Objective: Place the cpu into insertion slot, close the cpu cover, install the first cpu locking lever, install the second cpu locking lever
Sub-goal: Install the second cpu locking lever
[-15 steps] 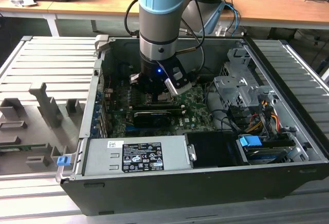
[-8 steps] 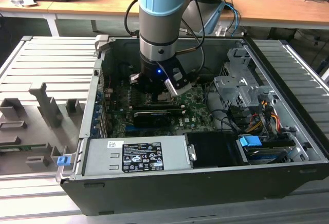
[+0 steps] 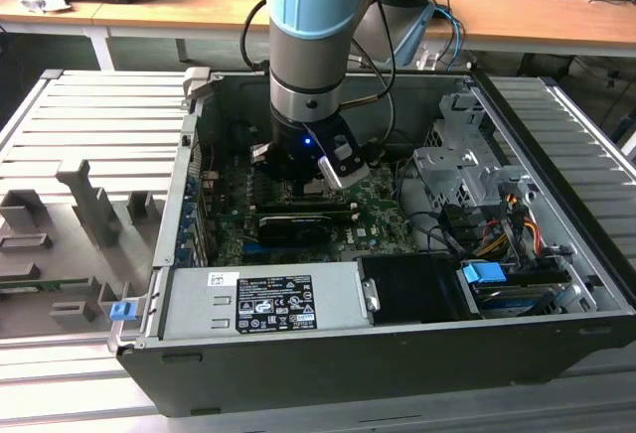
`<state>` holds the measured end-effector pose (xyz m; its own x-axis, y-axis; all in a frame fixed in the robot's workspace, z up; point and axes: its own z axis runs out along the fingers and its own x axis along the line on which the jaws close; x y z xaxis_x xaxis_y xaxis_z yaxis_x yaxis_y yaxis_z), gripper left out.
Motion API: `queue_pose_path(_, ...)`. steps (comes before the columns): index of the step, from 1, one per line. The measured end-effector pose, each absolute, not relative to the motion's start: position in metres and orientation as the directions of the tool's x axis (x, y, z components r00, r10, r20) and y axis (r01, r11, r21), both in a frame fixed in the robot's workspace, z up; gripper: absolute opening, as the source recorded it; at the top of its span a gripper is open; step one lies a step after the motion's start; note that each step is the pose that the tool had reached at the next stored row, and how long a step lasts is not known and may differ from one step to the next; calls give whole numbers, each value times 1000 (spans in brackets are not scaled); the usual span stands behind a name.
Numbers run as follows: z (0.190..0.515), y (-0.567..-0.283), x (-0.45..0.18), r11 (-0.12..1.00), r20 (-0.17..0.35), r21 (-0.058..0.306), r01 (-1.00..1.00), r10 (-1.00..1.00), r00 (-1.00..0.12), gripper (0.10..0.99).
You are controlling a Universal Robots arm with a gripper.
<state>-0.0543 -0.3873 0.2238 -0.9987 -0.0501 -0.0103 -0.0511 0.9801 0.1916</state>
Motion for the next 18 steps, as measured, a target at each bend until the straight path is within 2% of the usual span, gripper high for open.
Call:
queue_pose_path(8,224,-396,-59,976,-11,208,-68,-67,-998,106)
queue_pose_path(18,223,-396,-61,975,-11,209,-74,-73,-997,106)
